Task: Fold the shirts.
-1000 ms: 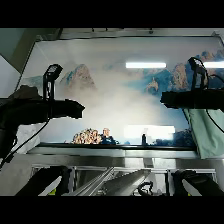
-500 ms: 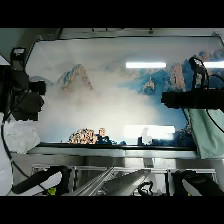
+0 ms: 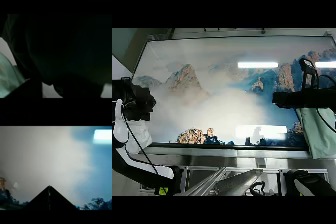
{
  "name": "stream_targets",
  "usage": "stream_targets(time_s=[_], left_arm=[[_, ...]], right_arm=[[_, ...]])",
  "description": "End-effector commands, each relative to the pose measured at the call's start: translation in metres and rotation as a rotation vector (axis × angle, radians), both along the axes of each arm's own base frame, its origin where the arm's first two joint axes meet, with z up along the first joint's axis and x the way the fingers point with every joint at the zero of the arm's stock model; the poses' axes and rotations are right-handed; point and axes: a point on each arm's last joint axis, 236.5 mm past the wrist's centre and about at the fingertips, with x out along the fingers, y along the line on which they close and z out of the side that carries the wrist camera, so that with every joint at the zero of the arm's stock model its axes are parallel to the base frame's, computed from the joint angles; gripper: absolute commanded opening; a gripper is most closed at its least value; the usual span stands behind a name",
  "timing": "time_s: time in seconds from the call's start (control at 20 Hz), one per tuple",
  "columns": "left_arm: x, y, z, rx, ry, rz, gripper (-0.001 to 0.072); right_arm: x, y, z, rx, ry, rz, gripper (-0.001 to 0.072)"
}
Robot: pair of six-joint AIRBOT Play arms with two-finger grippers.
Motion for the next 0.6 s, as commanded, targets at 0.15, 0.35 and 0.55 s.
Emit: stream_targets(time_s=[0.15, 0.35, 0.55], left_arm=[[-0.007, 0.012, -0.008, -0.004, 0.010, 0.017, 0.0009], [0.031, -0.025, 0.092, 0.088, -0.192, -0.109, 0.0009], [0.053, -0.132, 0.189, 0.000, -0.384, -0.302, 0.0009]], right_arm=[[0.000, 0.000, -0.003, -0.001, 0.008, 0.001, 0.0025], [0.000, 0.000, -0.002, -0.001, 0.007, 0.001, 0.0025], [0.000, 0.000, -0.002, -0.001, 0.007, 0.001, 0.0025]])
